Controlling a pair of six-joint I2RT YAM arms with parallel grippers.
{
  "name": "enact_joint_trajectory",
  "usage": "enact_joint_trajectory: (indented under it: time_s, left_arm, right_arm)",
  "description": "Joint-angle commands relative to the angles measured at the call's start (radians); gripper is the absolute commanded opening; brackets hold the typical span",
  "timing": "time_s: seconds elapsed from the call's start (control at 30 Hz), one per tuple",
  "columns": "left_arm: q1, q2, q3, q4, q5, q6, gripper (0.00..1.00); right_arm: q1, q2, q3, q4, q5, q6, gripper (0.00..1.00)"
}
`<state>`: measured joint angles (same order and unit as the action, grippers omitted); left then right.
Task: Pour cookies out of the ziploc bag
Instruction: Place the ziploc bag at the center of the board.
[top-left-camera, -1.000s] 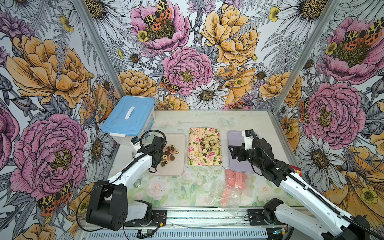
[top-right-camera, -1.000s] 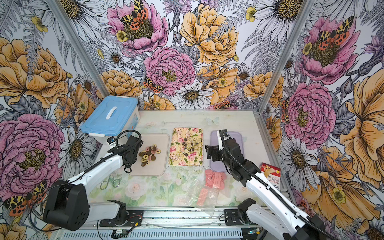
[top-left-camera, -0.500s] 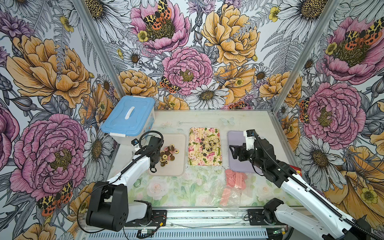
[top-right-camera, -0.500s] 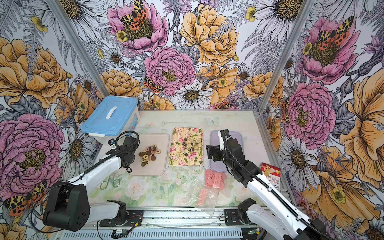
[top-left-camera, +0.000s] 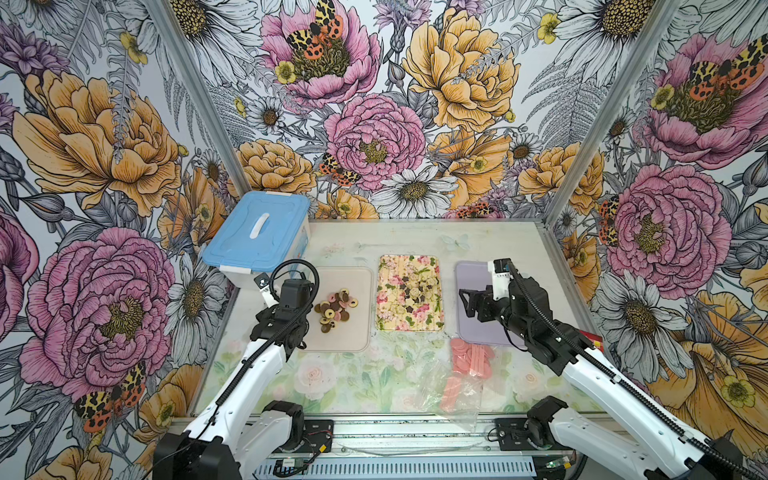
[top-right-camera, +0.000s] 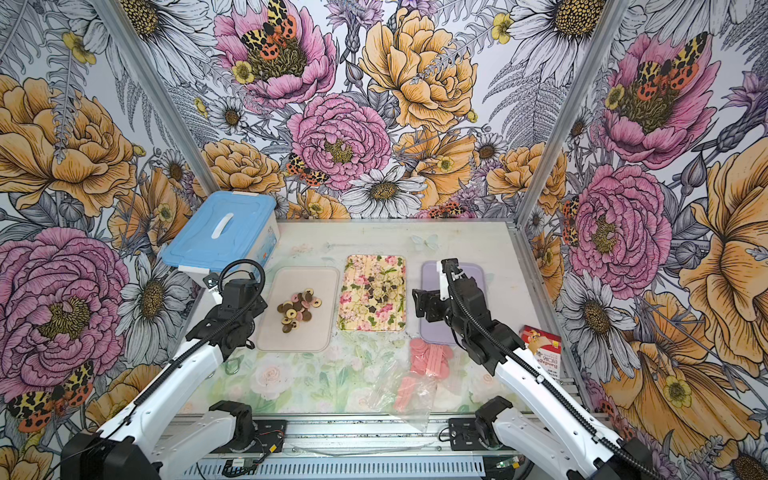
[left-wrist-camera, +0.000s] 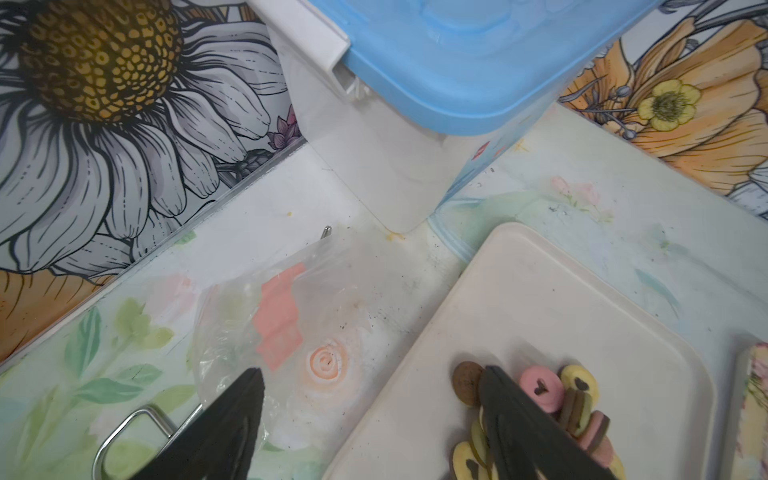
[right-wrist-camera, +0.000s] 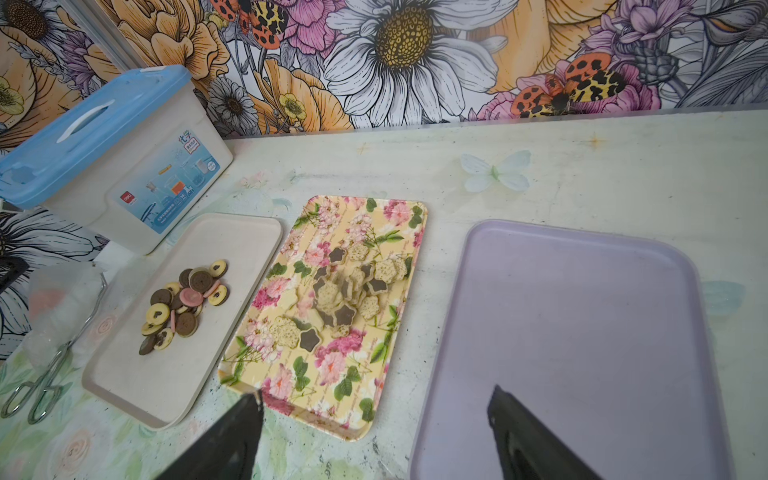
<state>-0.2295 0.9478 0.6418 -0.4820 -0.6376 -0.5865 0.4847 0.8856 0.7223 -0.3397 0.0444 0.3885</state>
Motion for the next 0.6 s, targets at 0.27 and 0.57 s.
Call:
enact_joint_trajectory:
  time_s: [0.27, 0.57]
  left_arm:
    - [-0.131, -0.133, -0.03, 0.068, -0.039, 0.092, 0.96]
    - [-0.55, -0.149, -0.048, 0.077, 0.203, 0.055, 0.88]
  right_arm:
    - [-0.029, 0.013, -0.012, 0.024, -0.016, 0.023, 0.89]
    - [-0.068, 0.027, -0.009, 0.008, -0.022, 0.053, 0.89]
